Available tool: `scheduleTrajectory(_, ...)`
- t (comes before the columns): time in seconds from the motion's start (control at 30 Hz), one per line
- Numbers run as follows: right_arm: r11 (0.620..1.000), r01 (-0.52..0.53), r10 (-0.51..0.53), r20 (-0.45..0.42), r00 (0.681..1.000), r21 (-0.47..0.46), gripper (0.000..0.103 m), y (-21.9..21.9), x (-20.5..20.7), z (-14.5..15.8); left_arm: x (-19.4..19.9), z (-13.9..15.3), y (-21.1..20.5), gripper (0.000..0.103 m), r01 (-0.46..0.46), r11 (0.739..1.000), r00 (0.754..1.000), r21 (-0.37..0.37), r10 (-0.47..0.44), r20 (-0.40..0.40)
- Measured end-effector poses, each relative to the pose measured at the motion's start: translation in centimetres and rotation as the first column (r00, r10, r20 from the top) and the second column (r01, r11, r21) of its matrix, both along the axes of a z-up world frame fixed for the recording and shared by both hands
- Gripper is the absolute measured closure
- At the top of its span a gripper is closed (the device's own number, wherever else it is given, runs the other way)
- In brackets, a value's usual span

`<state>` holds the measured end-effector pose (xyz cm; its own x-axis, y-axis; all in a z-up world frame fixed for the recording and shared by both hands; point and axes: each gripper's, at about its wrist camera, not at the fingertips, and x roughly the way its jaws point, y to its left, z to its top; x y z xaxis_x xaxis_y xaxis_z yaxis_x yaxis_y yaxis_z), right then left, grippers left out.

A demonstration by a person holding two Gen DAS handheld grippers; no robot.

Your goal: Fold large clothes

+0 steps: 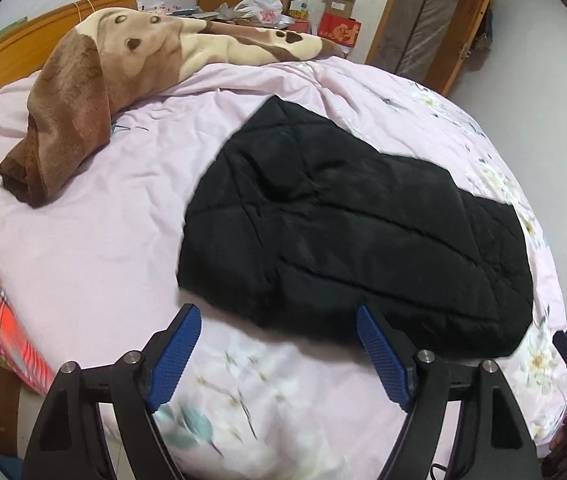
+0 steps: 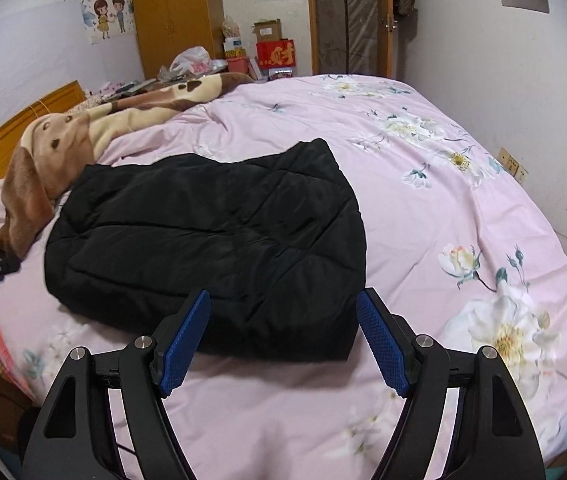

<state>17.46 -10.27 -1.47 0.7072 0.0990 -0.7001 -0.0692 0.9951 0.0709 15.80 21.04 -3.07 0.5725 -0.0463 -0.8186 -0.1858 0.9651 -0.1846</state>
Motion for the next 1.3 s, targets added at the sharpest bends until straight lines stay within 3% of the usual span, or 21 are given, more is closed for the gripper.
scheduleTrajectory(0.3,0.998,-0.050,0.052,0.045,0.998,-0.045,0.027,2.8,-5.2,1.7,-6.0,0.7,-6.0,0.021,0.031,0.997,0.999,0.077,-0.035,0.040)
scheduleTrajectory(0.4,0.997,-0.062,0.064,0.054,0.996,-0.050,0.027,3.3,-6.5,1.9,-7.6,1.1,-7.8,0.021,0.046,0.985,0.997,0.168,-0.056,0.055)
scheduleTrajectory(0.6,0.996,-0.067,0.070,0.058,0.996,-0.055,0.027,4.0,-8.7,2.0,-10.4,1.9,-9.6,0.021,0.050,0.970,0.992,0.237,-0.076,0.102)
scheduleTrajectory(1.0,0.997,-0.053,0.057,0.064,0.996,-0.064,0.027,4.3,-10.8,2.1,-12.3,2.0,-11.4,0.021,0.074,0.983,0.987,0.166,-0.097,0.130)
scheduleTrajectory(1.3,0.998,-0.038,0.040,0.048,0.998,-0.049,0.027,3.9,-10.8,1.6,-12.3,1.8,-11.6,0.021,0.071,0.984,0.986,0.162,-0.093,0.136)
